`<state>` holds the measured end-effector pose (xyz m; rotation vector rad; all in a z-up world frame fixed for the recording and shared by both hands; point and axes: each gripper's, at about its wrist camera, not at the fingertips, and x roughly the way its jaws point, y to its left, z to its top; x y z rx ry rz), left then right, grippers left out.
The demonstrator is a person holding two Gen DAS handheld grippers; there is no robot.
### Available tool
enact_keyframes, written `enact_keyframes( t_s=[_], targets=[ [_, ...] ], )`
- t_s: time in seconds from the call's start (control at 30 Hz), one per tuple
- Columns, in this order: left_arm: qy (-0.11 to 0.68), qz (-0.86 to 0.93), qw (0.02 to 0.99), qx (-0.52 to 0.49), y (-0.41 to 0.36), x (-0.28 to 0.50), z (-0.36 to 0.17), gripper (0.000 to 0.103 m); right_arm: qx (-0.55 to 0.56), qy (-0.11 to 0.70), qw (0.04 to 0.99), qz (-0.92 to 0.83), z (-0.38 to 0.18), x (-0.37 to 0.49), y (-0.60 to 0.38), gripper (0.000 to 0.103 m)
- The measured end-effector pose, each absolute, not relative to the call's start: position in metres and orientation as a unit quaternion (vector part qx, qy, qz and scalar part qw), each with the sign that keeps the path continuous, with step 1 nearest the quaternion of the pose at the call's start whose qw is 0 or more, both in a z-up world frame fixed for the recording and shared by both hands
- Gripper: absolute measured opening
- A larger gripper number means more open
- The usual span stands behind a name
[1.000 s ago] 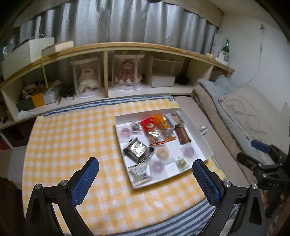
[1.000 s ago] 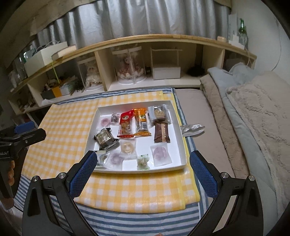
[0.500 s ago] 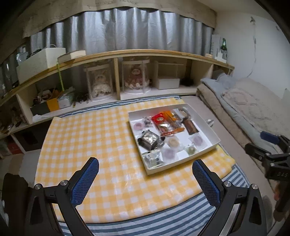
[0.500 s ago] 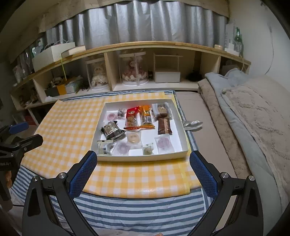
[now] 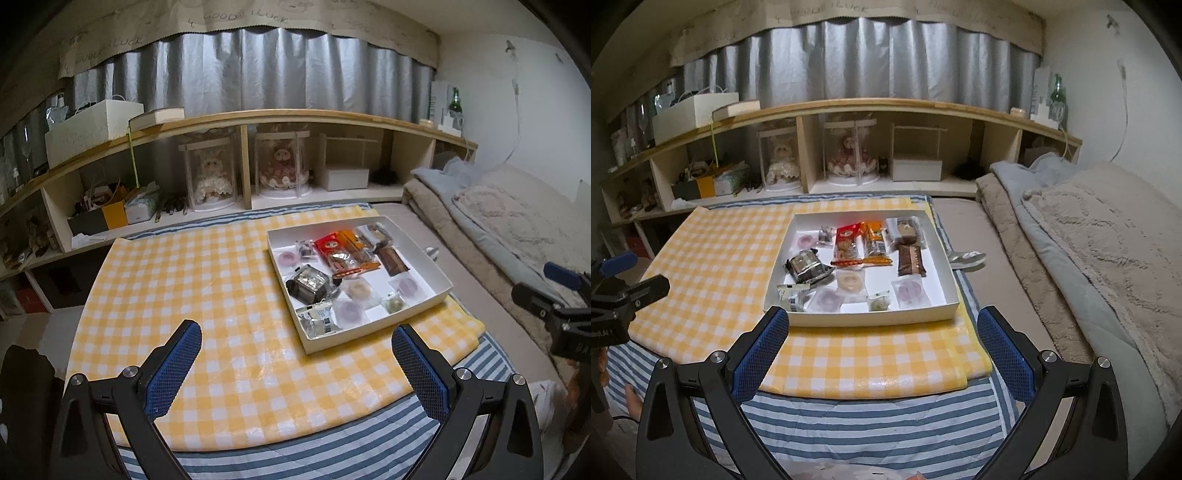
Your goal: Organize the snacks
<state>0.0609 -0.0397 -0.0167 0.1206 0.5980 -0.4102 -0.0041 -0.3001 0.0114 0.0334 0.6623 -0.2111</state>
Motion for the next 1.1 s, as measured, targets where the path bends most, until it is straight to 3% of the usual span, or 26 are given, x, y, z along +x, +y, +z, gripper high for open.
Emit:
enact_keyframes(
  t_s=[1.1],
  targets=[
    [0.278, -0.191, 0.940, 0.054, -0.046, 0.059, -0.030, 0.103, 0.018, 0.316, 0.943, -0.108, 0.009, -0.008, -0.302, 0.103]
  ],
)
